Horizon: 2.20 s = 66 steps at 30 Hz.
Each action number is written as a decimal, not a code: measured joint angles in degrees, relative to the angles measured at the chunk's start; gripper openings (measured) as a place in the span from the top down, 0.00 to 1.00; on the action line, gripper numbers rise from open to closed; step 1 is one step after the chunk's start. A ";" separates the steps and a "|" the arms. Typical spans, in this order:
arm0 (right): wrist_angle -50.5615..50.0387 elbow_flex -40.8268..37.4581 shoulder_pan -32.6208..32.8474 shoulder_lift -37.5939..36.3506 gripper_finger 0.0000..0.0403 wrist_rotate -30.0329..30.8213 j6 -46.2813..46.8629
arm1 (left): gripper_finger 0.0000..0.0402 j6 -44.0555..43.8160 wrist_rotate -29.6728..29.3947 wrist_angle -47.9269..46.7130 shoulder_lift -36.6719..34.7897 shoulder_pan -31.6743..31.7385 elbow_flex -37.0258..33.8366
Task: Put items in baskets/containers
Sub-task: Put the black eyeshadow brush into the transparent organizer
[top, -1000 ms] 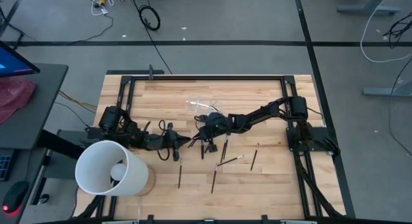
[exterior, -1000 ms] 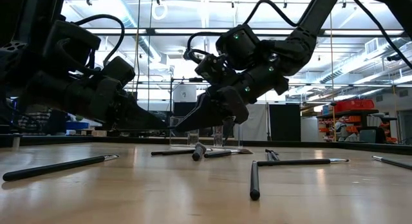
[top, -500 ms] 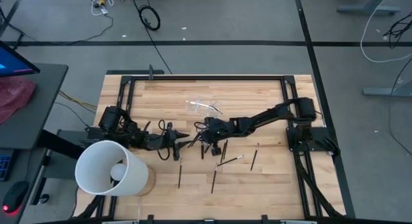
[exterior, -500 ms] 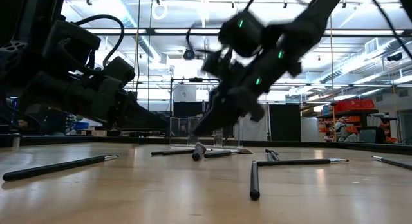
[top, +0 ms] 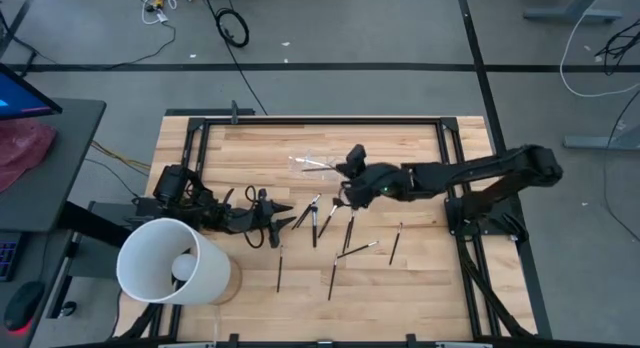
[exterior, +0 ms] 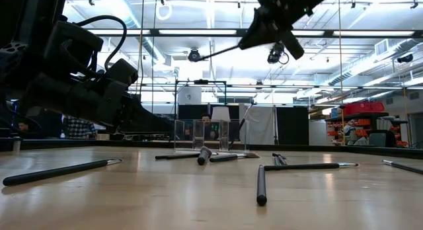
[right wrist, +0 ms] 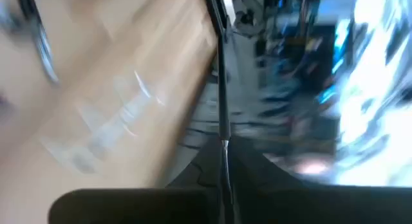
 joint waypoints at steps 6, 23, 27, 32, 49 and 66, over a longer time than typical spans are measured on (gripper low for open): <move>0.08 0.00 -5.54 2.78 0.96 0.01 -22.33 | 0.60 0.04 0.00 -0.54 0.00 0.01 0.00; 6.46 -0.04 -10.88 15.49 0.95 -0.39 -44.35 | 0.60 -3.41 0.06 -3.95 -0.04 -0.02 0.00; 9.74 -0.04 -11.07 16.15 0.94 -3.32 -36.40 | 0.60 -5.43 0.07 -5.90 -0.04 -0.06 -0.04; 9.26 -0.04 -10.96 16.15 0.91 -5.07 -37.12 | 0.60 -6.51 0.09 -7.04 -0.04 -0.06 0.00; 19.55 -0.04 -9.40 16.15 0.78 7.50 -18.28 | 0.60 -8.53 0.28 -6.87 -0.04 -0.06 0.02; -12.80 -0.04 1.95 -1.52 0.83 21.97 33.99 | 0.62 -5.51 8.90 -7.47 -1.67 -0.87 7.10</move>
